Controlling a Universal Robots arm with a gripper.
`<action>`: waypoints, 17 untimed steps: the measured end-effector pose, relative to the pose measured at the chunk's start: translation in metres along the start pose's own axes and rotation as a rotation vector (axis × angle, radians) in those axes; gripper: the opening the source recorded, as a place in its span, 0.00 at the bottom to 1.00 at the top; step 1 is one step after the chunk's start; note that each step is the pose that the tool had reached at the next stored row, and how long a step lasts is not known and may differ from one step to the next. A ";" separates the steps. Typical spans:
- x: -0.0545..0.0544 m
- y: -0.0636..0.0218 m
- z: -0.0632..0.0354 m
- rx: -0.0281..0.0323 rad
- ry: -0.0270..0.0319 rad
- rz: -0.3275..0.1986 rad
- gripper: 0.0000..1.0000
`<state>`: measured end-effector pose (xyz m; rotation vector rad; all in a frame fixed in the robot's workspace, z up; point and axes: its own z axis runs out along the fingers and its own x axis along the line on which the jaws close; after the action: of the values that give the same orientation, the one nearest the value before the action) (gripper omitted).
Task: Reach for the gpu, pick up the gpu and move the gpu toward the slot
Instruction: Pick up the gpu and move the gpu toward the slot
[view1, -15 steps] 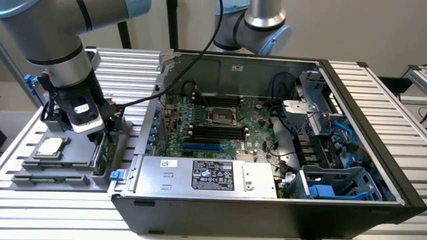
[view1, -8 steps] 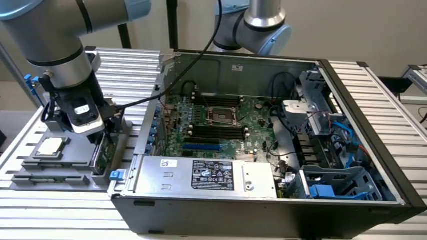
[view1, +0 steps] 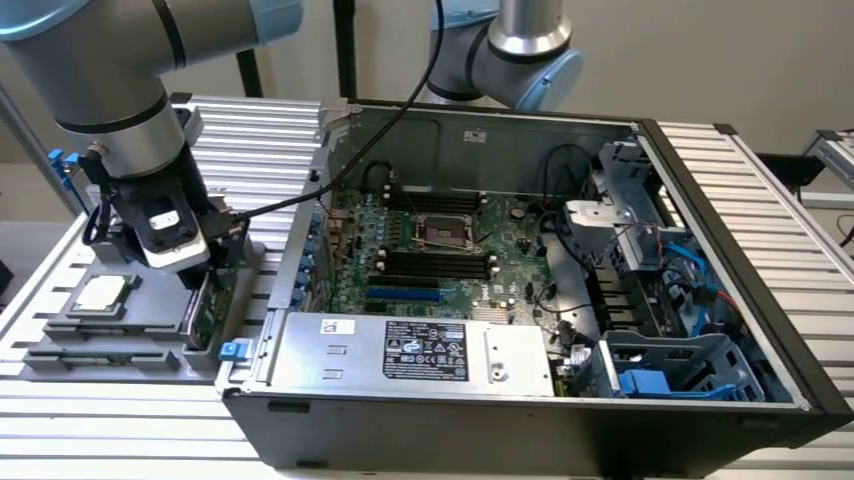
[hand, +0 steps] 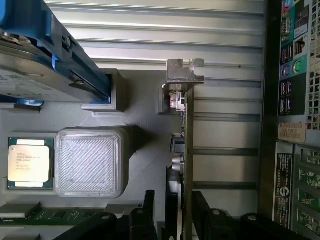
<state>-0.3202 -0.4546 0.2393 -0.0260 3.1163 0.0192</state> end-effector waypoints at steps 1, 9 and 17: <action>0.000 0.0000 0.0000 0.0001 0.0000 0.000 0.40; 0.000 0.0000 0.0000 0.0002 0.0001 0.000 0.26; -0.001 0.0000 -0.0008 -0.0002 0.0103 0.000 0.26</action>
<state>-0.3193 -0.4546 0.2401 -0.0259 3.1266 0.0194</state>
